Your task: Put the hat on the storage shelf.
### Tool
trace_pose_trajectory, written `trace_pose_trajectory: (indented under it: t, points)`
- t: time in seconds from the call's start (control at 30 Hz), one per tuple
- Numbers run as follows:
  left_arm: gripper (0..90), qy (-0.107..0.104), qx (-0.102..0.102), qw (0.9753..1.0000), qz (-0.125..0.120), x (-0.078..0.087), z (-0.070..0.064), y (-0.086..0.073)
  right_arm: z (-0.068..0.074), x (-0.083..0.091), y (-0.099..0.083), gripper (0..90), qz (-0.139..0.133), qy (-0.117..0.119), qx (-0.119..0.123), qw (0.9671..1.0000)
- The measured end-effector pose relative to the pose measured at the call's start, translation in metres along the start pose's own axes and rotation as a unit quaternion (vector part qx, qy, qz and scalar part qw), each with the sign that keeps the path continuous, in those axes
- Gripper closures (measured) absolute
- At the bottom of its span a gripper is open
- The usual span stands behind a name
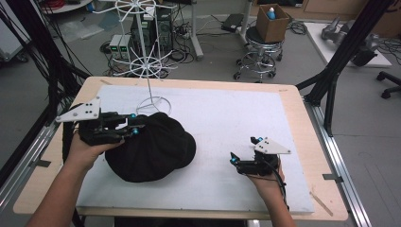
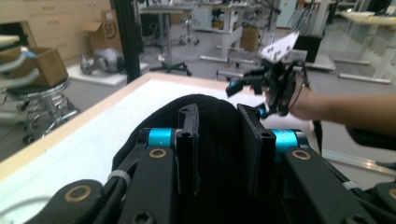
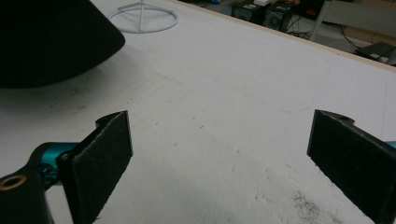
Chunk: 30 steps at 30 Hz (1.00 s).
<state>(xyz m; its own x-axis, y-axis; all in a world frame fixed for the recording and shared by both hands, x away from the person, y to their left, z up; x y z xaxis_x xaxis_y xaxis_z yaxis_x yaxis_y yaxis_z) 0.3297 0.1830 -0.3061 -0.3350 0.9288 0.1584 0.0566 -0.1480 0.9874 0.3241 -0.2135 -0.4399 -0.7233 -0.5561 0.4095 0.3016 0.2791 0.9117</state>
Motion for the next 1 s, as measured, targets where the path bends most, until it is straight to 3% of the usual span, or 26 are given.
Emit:
trace_pose_trajectory:
  t: [0.1,0.33,0.67,1.0]
  points:
    - [70.3,0.000,0.004,1.0000,-0.005,-0.001,0.003,0.009,0.000,0.000,0.000,5.7,0.000,0.002,-0.001,1.0000]
    - [70.3,-0.008,-0.013,0.9999,-0.005,-0.007,0.003,0.038,0.000,-0.001,-0.001,5.7,0.002,0.002,0.000,1.0000]
    - [70.3,-0.032,-0.019,0.9984,-0.043,-0.015,0.002,0.093,0.000,-0.002,-0.001,5.7,0.003,0.002,-0.002,1.0000]
    - [70.3,-0.029,-0.044,0.9965,-0.064,-0.020,0.005,0.145,0.000,-0.002,-0.001,5.7,0.004,0.004,-0.002,1.0000]
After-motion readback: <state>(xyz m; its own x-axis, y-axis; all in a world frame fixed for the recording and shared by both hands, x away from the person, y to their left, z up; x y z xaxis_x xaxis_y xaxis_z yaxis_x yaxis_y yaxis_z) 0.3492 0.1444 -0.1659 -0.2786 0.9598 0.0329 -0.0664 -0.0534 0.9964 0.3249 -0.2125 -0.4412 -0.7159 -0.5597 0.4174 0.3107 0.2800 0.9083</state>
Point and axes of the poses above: each handheld gripper's, and its own axes: x roughly backward along the jaws, y roughly out of its top, z roughly to its left, the point moved 5 cm from there along -x, roughly forward along the jaws, and after that the axes turned 2 degrees about y, right-handed, at the moved point
